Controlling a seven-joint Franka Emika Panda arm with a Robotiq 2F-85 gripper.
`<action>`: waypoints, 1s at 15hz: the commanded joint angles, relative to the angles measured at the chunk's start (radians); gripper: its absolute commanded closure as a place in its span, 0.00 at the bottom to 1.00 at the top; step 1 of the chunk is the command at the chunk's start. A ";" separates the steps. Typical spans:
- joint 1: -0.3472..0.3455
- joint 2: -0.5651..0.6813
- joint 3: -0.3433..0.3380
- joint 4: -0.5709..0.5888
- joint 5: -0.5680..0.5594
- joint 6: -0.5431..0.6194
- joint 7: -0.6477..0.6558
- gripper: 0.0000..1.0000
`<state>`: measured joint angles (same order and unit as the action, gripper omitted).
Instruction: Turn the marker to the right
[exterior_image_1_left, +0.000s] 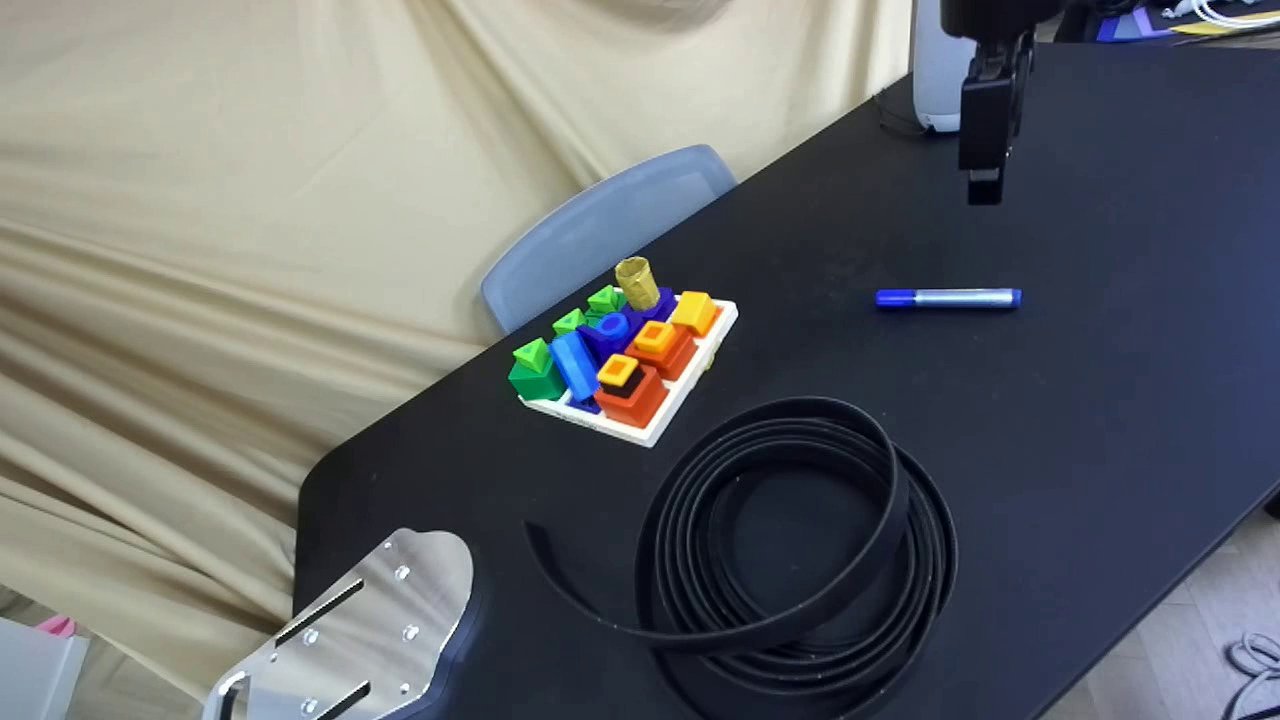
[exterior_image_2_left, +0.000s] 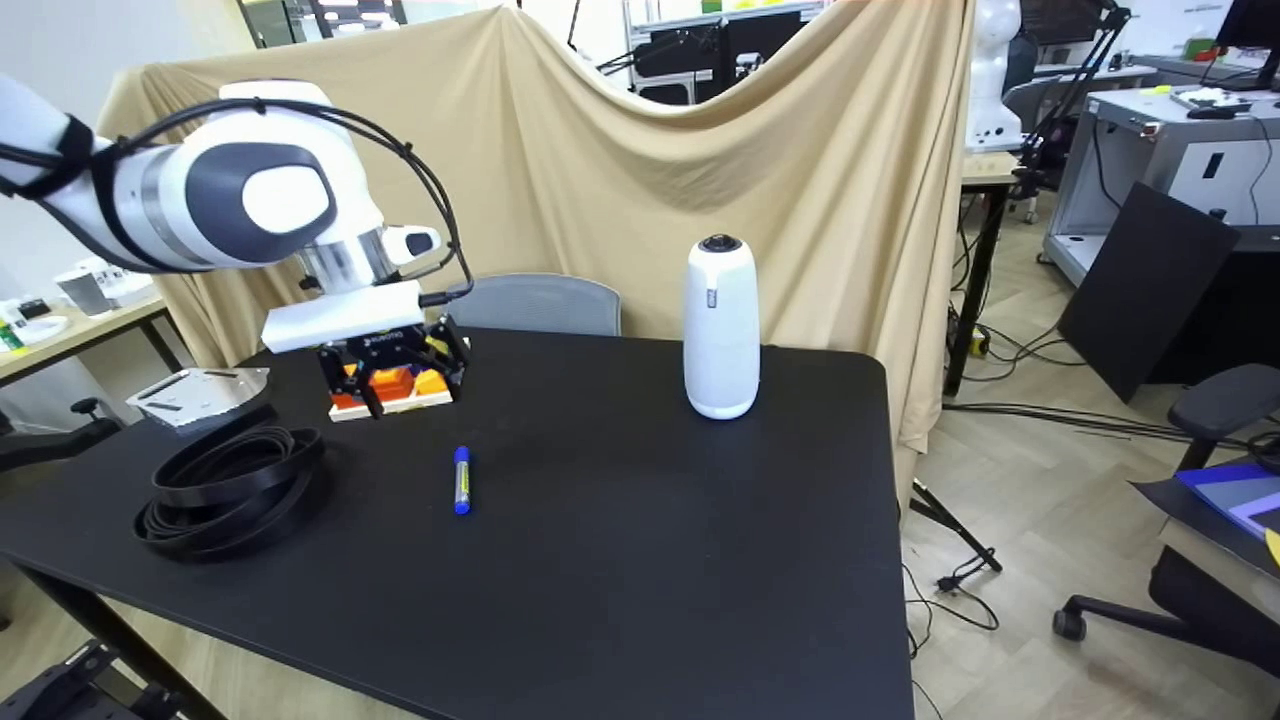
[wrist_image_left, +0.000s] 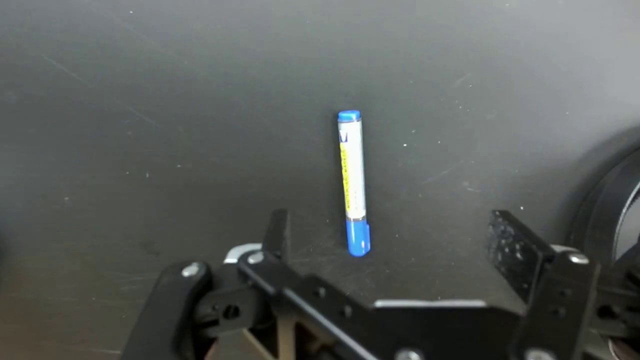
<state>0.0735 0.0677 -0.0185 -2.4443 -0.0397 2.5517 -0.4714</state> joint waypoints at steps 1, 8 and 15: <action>-0.023 0.106 0.031 0.046 -0.013 0.023 0.027 0.00; -0.026 0.224 0.030 0.063 -0.077 0.109 0.115 0.00; 0.007 0.298 -0.028 0.071 -0.185 0.230 0.348 0.00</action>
<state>0.0591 0.3302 -0.0202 -2.3962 -0.1838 2.7593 -0.2227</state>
